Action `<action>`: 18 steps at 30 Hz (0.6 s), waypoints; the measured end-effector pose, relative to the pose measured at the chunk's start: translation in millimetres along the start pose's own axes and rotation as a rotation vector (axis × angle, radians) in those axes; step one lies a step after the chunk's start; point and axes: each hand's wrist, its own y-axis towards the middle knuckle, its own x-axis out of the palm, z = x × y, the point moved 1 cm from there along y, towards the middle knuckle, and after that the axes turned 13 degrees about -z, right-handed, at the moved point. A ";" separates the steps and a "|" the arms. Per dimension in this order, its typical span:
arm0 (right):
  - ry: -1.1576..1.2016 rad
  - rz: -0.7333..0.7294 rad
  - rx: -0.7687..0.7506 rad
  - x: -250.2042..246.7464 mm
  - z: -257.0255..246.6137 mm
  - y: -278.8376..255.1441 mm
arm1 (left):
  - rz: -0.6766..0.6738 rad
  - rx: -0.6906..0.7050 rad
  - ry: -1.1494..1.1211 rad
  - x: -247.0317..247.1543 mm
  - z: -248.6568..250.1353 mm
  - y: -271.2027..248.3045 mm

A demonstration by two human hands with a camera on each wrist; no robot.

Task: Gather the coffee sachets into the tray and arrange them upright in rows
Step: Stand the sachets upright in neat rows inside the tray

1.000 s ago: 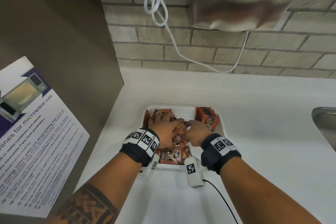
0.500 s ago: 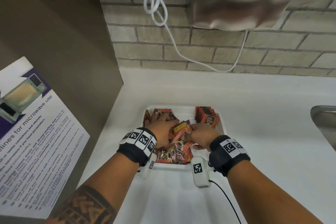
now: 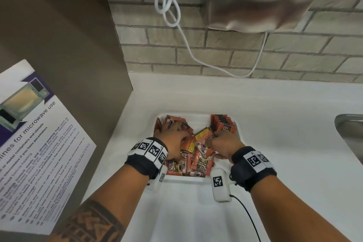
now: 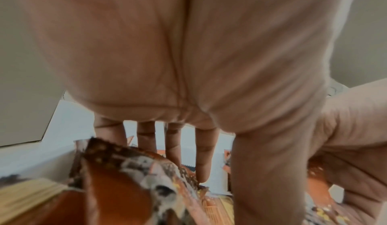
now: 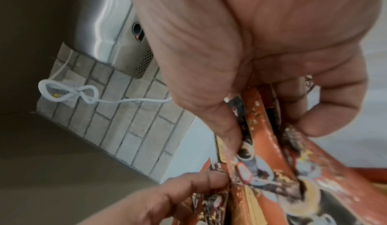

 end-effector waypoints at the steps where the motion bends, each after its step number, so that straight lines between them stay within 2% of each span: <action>1: 0.011 -0.009 0.037 -0.5 1.4 -0.9 | -0.002 -0.003 0.002 0.2 0.2 0.2; 6: -0.044 -0.098 0.149 1.9 8.8 -2.8 | -0.010 -0.010 0.011 -1.3 3.0 0.3; 9: -0.120 -0.159 0.146 3.0 9.4 -2.9 | -0.015 -0.014 0.014 -2.4 3.3 -0.3; 13: -0.316 -0.156 0.135 2.0 6.3 -4.7 | -0.012 -0.015 0.008 -3.0 3.6 -0.6; 18: -0.214 -0.144 0.114 -5.4 6.8 -5.8 | -0.010 -0.014 -0.001 -3.3 3.0 -0.9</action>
